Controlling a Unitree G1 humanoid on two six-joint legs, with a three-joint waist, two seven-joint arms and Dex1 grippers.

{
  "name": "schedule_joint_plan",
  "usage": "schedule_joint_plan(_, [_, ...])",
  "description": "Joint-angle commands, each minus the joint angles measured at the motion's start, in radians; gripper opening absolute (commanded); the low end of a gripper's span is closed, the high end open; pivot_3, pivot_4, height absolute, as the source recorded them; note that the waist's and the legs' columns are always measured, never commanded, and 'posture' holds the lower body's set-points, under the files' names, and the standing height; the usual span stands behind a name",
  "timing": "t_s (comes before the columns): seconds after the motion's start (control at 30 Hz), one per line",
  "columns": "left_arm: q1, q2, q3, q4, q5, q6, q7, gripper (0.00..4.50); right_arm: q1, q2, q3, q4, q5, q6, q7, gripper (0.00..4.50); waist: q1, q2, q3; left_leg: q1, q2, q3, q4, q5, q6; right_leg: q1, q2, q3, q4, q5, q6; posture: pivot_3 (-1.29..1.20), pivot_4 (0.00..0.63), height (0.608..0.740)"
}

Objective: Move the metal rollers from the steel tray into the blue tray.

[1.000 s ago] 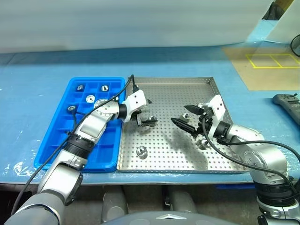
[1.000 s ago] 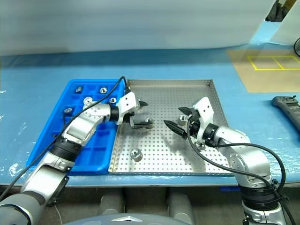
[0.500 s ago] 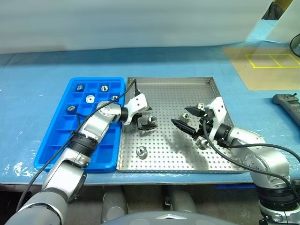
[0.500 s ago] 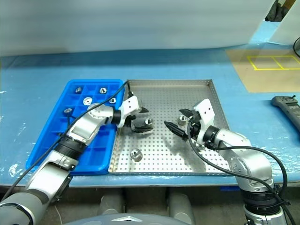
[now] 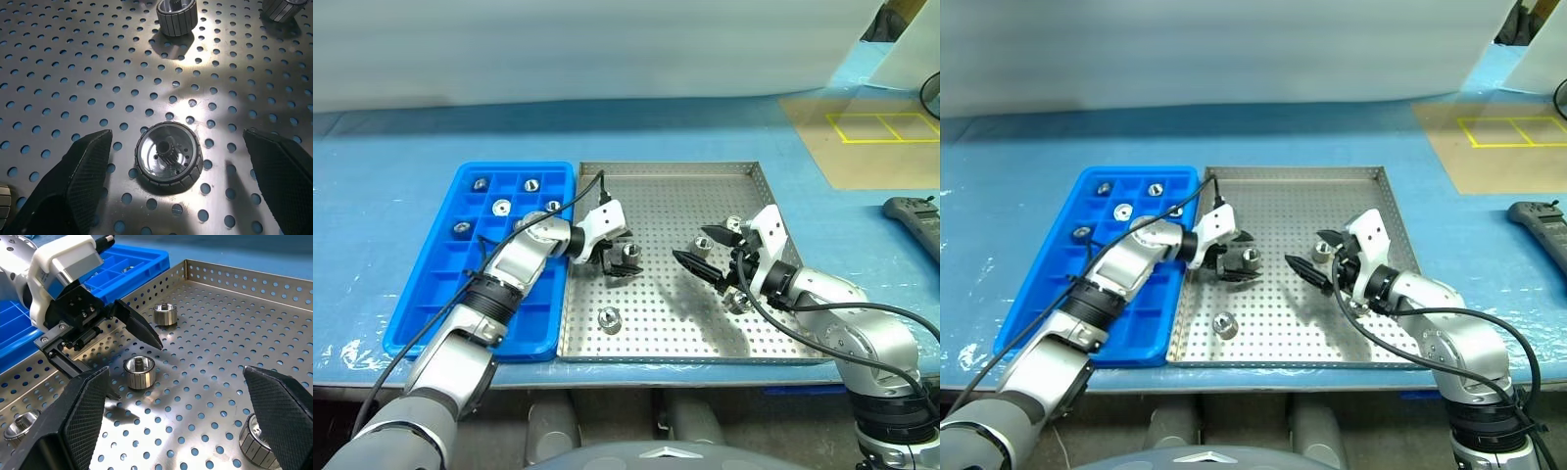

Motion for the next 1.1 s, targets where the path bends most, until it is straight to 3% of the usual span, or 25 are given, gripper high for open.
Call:
schedule_joint_plan(0.03, [-0.021,0.0,-0.006,-0.005,0.008,-0.003,-0.011,4.5,-0.001,-0.002,-0.028,-0.049,0.022,-0.011,-0.006,4.47,0.0,0.0,0.0,0.0,0.0,0.0,0.0,0.0,0.0,0.0,0.0,0.0,0.0,0.0,0.0,-0.25,0.15,0.74])
schedule_joint_plan(0.07, [-0.021,0.0,-0.009,-0.004,0.011,-0.005,-0.013,4.5,-0.001,-0.002,-0.027,-0.049,0.02,-0.011,-0.006,4.47,0.0,0.0,0.0,0.0,0.0,0.0,0.0,0.0,0.0,0.0,0.0,0.0,0.0,0.0,0.0,-0.25,0.15,0.74])
schedule_joint_plan(0.17, [-0.019,-0.001,-0.014,-0.005,0.014,-0.003,-0.025,3.91,-0.001,-0.002,-0.026,-0.049,0.019,-0.013,-0.007,4.5,0.0,0.0,0.0,0.0,0.0,0.0,0.0,0.0,0.0,0.0,0.0,0.0,0.0,0.0,0.0,-0.25,0.15,0.74])
schedule_joint_plan(0.37, [-0.019,-0.008,-0.013,-0.005,0.013,0.023,-0.04,1.85,0.007,0.0,-0.011,-0.046,0.006,-0.024,-0.01,4.5,0.0,0.0,0.0,0.0,0.0,0.0,0.0,0.0,0.0,0.0,0.0,0.0,0.0,0.0,0.0,-0.25,0.15,0.74])
schedule_joint_plan(0.4, [-0.015,-0.005,-0.016,-0.009,0.013,0.026,-0.045,1.68,0.006,0.002,-0.01,-0.048,0.008,-0.022,-0.012,4.5,0.0,0.0,0.0,0.0,0.0,0.0,0.0,0.0,0.0,0.0,0.0,0.0,0.0,0.0,0.0,-0.25,0.15,0.74])
schedule_joint_plan(1.1, [-0.042,0.028,0.071,-0.116,-0.07,0.135,-0.047,1.68,-0.001,0.015,0.019,-0.019,0.006,-0.04,-0.001,4.5,-0.001,0.0,0.0,0.001,0.0,0.0,-0.001,0.0,0.0,0.001,0.0,0.0,-0.001,0.0,0.0,-0.21,0.15,0.74])
